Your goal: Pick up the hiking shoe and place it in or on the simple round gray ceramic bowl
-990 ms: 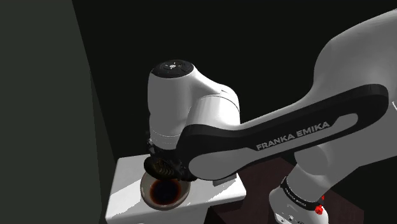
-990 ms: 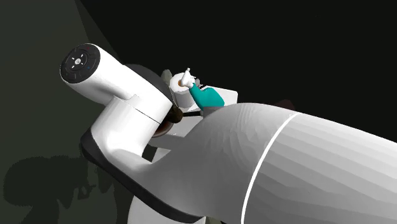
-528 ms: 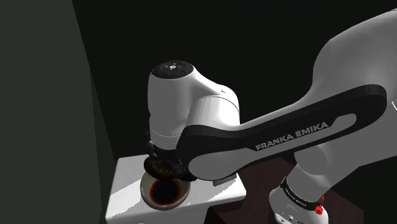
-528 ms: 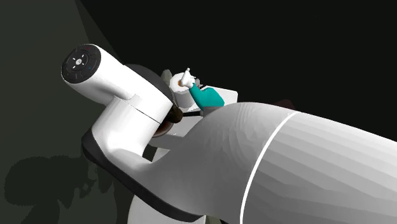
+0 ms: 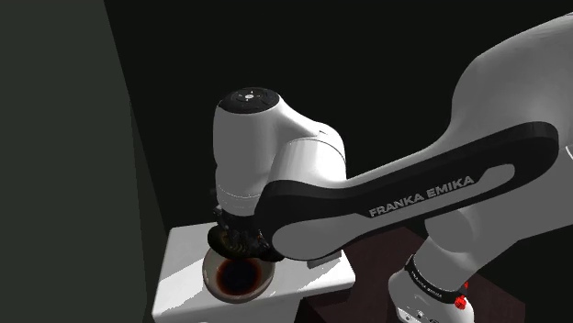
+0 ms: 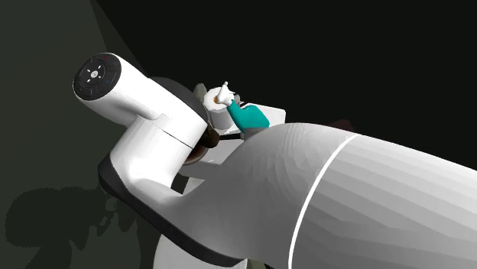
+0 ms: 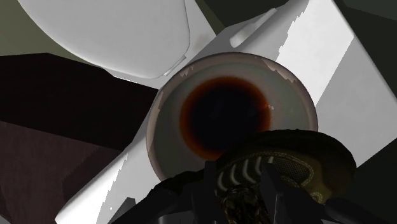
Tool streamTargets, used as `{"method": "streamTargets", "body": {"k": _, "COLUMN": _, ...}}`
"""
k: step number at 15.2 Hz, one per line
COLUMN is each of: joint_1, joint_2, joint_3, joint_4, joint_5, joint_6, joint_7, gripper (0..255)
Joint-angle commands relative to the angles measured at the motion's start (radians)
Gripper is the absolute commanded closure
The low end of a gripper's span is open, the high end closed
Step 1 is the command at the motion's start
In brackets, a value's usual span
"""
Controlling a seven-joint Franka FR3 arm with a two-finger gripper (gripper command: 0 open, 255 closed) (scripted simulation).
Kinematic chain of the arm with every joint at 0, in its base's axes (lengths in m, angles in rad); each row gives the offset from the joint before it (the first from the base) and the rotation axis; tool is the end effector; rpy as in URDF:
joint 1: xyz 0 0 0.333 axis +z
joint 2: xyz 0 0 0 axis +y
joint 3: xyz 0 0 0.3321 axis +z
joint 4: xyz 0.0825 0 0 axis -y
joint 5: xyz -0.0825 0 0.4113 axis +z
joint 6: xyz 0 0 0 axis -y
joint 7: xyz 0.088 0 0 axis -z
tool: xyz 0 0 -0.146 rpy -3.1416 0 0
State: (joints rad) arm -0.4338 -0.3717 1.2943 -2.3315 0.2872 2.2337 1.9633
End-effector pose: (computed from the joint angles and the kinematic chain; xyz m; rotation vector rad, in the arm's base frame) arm 0.3278 0.3966 0.3370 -2.4880 1.8787 -0.2084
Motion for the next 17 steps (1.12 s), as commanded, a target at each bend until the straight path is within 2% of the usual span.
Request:
{"method": "streamTargets", "body": {"k": 1, "joint_1": -0.001, "joint_2": 0.000, "joint_3": 0.000, "joint_4": -0.001, "joint_5": 0.000, "joint_6": 0.000, "joint_7": 0.000, "gripper": 255}}
{"method": "streamTargets", "body": {"k": 7, "joint_1": 0.061, "joint_2": -0.043, "joint_3": -0.088, "joint_4": 0.043, "joint_5": 0.018, "joint_6": -0.089, "joint_7": -0.026, "gripper": 255}}
{"method": "streamTargets", "body": {"k": 14, "joint_1": 0.102, "joint_2": -0.081, "joint_3": -0.164, "joint_4": 0.102, "joint_5": 0.026, "joint_6": -0.189, "joint_7": -0.046, "gripper": 255}}
{"method": "streamTargets", "body": {"k": 15, "joint_1": 0.104, "joint_2": -0.084, "joint_3": -0.169, "joint_4": 0.107, "joint_5": 0.027, "joint_6": -0.197, "joint_7": -0.048, "gripper": 255}}
{"method": "streamTargets", "body": {"k": 17, "joint_1": 0.098, "joint_2": -0.079, "joint_3": -0.137, "joint_4": 0.164, "joint_5": 0.021, "joint_6": -0.240, "joint_7": -0.005, "gripper": 255}}
